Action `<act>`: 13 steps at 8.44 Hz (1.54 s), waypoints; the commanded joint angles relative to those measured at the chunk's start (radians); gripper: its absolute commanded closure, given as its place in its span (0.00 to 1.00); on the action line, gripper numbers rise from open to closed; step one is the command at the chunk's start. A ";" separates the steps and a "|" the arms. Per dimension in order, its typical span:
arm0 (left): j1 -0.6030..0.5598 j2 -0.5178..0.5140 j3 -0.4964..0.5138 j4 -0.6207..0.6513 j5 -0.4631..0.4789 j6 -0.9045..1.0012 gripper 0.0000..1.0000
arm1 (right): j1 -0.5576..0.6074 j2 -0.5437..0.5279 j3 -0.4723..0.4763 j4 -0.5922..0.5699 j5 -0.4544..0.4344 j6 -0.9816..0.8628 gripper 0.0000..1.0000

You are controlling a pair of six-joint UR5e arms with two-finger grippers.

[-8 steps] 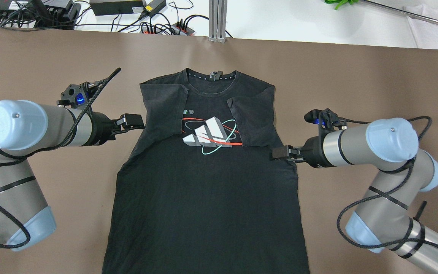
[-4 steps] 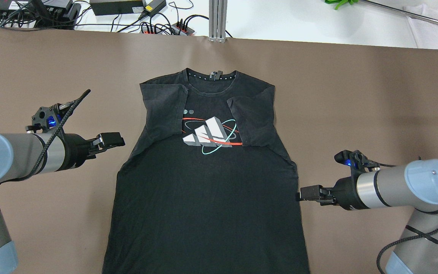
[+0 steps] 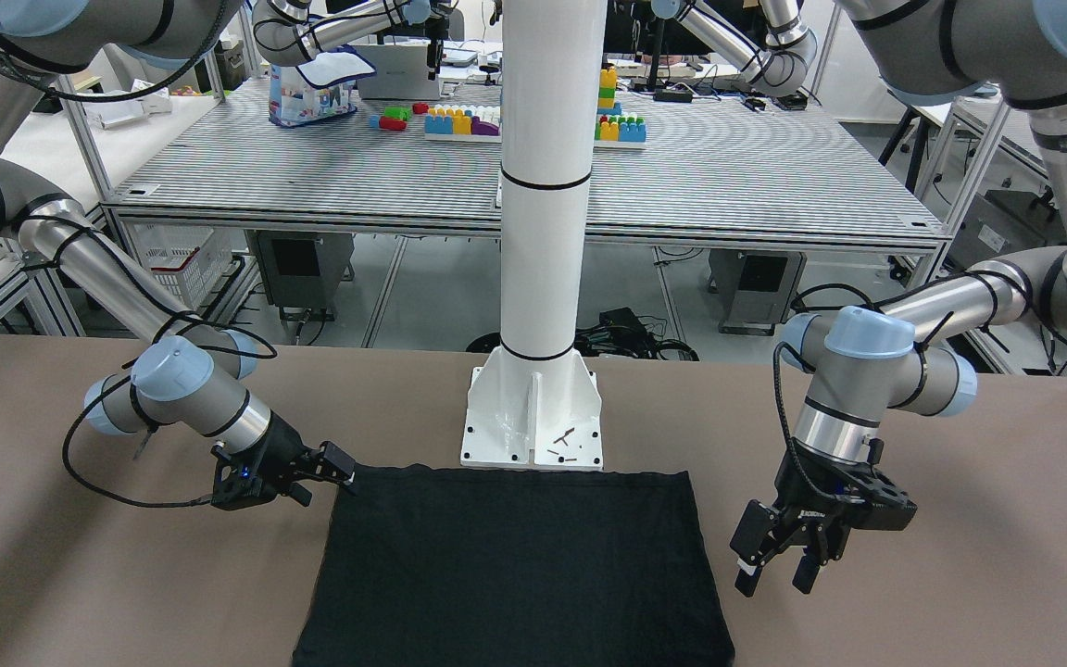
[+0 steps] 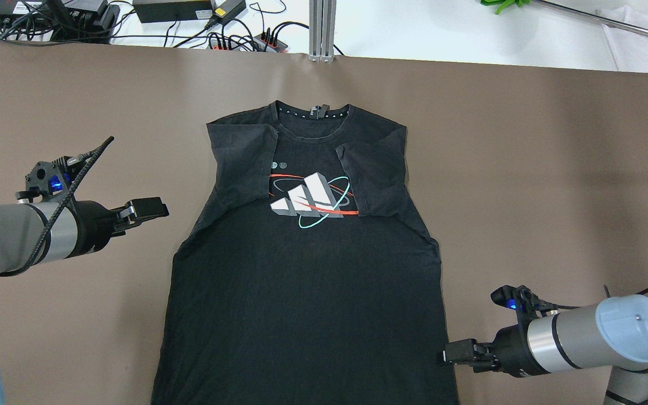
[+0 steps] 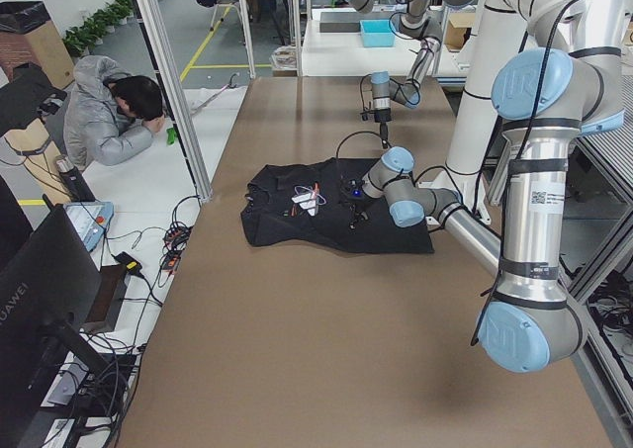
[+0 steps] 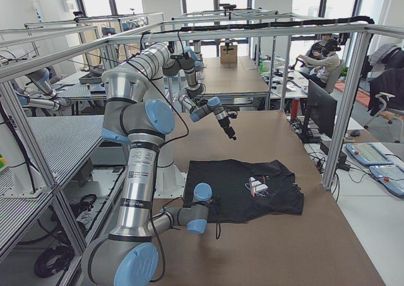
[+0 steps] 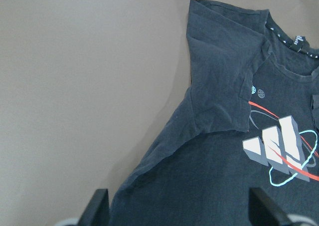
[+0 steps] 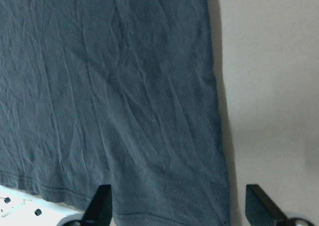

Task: Fold clothes
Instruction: 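Withdraw both grippers and move them toward the hem nearest the robot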

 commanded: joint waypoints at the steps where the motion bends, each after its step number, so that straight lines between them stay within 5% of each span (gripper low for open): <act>1: 0.000 0.014 0.004 0.000 0.006 0.004 0.00 | -0.081 -0.016 0.000 0.002 -0.005 0.011 0.06; 8: 0.002 0.024 0.001 0.000 0.007 0.008 0.00 | -0.239 -0.030 -0.003 -0.002 -0.190 0.071 0.06; 9: 0.002 0.024 0.001 0.000 0.007 0.008 0.00 | -0.239 -0.030 -0.005 -0.002 -0.198 0.074 0.20; 10: 0.002 0.024 0.001 0.000 0.007 0.008 0.00 | -0.241 -0.031 -0.006 -0.002 -0.221 0.083 0.62; 11: 0.002 0.024 0.001 0.000 0.007 0.010 0.00 | -0.241 -0.033 -0.003 -0.001 -0.221 0.083 0.92; 13: 0.002 0.024 -0.001 0.000 0.007 0.008 0.00 | -0.239 -0.031 0.001 0.002 -0.223 0.083 1.00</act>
